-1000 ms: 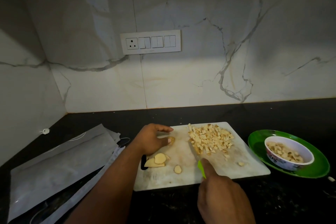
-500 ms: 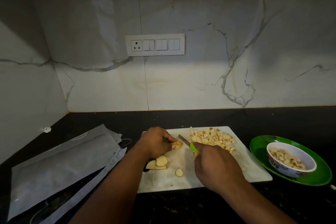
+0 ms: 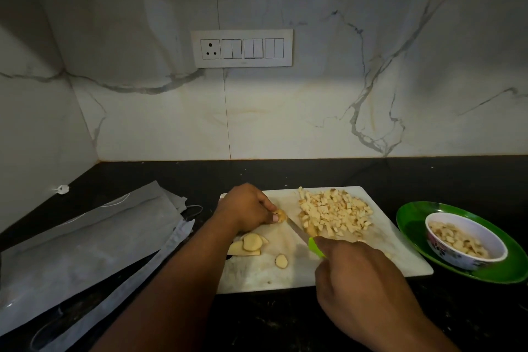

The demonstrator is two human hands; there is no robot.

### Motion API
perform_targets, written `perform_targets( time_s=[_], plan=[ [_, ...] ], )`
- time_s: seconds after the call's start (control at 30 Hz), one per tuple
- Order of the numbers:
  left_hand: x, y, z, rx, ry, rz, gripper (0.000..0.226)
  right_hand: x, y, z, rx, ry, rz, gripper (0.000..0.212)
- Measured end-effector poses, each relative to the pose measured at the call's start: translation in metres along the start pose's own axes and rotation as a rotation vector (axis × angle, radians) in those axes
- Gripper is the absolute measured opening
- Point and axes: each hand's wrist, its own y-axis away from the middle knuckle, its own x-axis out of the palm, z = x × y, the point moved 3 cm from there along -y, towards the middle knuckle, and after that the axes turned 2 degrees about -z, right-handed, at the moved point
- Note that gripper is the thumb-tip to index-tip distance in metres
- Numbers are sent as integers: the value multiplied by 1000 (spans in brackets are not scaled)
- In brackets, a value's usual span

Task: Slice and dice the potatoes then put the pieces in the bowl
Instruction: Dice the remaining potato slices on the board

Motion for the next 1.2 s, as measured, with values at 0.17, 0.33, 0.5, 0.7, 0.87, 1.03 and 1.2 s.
perform_targets(
  time_s=[0.17,0.33,0.5,0.7,0.87,1.03,1.2],
  plan=[
    [-1,7,-2,6,9,-4,20,1,-23,11,6,25,-84,41],
    [-2,9,-2,3,28,-13,21,22,-35,17,21,9,8,42],
    [0,3,-4,-12,4,13,18,24,-21,5,4,15,20,49],
    [-1,7,-9,65,-37,14,14,27,-19,6,43,-51,-7,50],
    [2,14,-13,155,-36,-10,19,21,-26,7,82,-68,-11,42],
    [7,16,-16,158,26,-41,21,11,-40,4,143,-75,-1,34],
    [4,16,-15,166,27,-6,15,7,-46,4,144,-36,15,32]
  ],
)
